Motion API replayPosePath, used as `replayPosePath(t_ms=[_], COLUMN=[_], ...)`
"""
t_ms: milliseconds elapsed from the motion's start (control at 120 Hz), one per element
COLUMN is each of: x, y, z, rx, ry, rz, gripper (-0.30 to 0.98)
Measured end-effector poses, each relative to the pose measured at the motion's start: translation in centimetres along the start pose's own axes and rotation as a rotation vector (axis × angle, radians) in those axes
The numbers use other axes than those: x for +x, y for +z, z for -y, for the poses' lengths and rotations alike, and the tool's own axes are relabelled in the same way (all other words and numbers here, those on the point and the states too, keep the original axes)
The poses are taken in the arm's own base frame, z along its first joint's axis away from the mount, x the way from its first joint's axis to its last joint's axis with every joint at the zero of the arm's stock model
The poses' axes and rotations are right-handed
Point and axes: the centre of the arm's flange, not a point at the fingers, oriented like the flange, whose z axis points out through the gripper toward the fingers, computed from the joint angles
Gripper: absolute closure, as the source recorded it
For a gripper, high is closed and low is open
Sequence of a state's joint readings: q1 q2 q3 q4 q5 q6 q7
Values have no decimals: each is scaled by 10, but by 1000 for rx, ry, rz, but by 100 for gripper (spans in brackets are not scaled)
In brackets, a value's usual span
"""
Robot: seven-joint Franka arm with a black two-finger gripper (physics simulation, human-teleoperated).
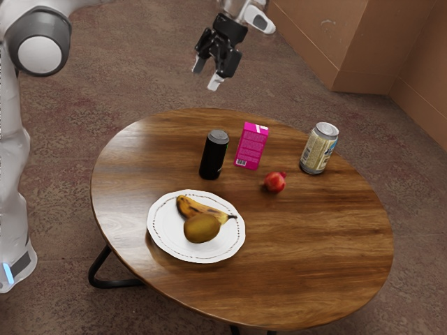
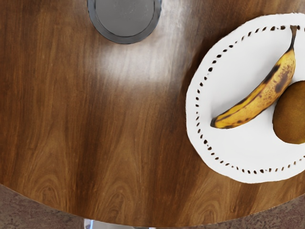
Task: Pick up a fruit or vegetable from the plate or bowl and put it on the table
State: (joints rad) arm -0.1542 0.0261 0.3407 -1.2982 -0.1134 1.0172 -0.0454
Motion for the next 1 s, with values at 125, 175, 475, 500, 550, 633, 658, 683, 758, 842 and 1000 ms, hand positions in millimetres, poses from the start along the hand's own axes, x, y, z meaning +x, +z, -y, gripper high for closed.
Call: replayPosePath(t_ms=[125,175,475,500,550,633,658,683,758,842,1000], x=[11,8,-73,-52,5,14,8,10,47,65,16], y=[-20,-26,-121,-114,-105,-62,-52,-44,-8,45,99], z=[93,130,231,227,116,-153,-183,-194,-197,-192,-161], rx=[-59,-74,123,135,168,226,236,242,250,255,271], ry=[-191,-265,-553,-533,-303,199,254,274,269,269,244], rz=[-174,-222,-528,-508,-493,-468,-459,-447,-368,-276,-272], gripper=[2,2,2,2,2,2,2,2,2,2,2])
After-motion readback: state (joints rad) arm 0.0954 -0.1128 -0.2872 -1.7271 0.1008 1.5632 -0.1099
